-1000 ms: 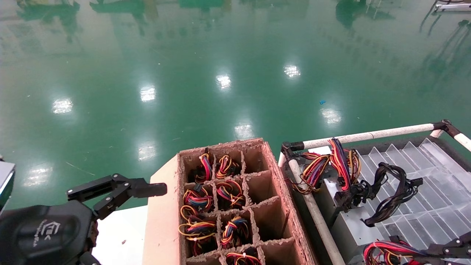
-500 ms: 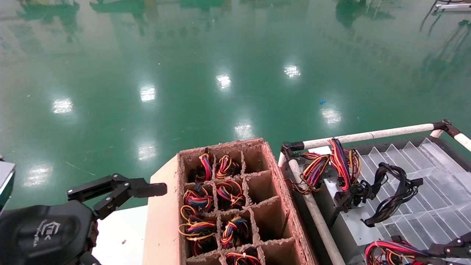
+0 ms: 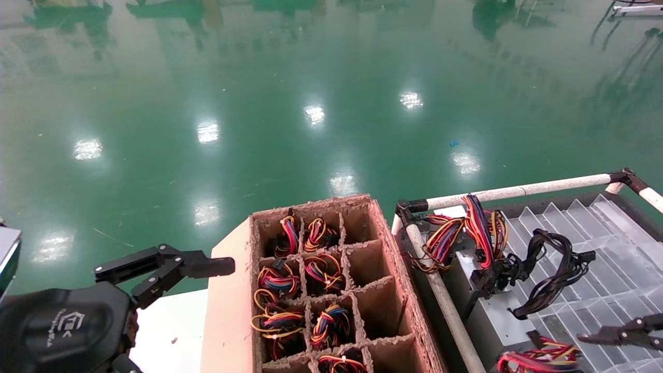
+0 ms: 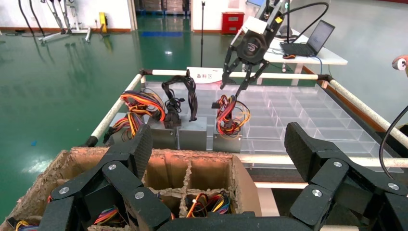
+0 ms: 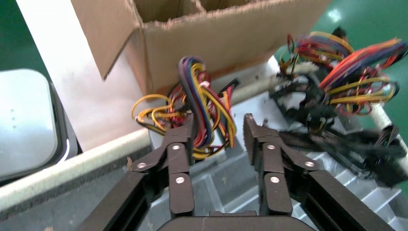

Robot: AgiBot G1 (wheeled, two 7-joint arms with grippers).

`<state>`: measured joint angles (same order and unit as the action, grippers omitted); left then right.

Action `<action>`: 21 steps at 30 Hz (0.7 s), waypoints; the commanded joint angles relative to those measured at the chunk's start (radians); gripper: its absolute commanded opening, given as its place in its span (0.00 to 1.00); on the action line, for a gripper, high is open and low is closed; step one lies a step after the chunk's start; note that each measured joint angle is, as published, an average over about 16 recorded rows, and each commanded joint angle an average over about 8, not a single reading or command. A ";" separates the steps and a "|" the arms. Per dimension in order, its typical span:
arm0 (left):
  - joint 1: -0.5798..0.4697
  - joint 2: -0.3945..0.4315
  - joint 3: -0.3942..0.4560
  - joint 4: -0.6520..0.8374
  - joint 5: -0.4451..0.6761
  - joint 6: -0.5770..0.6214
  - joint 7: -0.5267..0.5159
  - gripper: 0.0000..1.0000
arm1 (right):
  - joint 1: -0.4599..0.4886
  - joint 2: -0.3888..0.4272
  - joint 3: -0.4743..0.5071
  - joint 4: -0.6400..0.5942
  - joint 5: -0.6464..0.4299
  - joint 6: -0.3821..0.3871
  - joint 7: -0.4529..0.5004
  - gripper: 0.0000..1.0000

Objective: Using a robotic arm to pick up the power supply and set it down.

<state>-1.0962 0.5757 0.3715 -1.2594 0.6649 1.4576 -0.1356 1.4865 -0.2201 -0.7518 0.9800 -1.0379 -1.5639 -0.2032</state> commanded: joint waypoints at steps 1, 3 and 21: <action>0.000 0.000 0.000 0.000 0.000 0.000 0.000 1.00 | 0.002 0.000 0.000 0.007 0.007 0.001 0.004 1.00; 0.000 0.000 0.000 0.000 0.000 0.000 0.000 1.00 | 0.006 0.000 0.000 0.008 0.024 -0.003 0.011 1.00; 0.000 0.000 0.000 0.000 0.000 0.000 0.000 1.00 | -0.025 -0.049 0.048 0.046 0.152 -0.004 0.083 1.00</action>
<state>-1.0963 0.5757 0.3717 -1.2594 0.6648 1.4576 -0.1355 1.4612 -0.2701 -0.7039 1.0269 -0.8860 -1.5677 -0.1196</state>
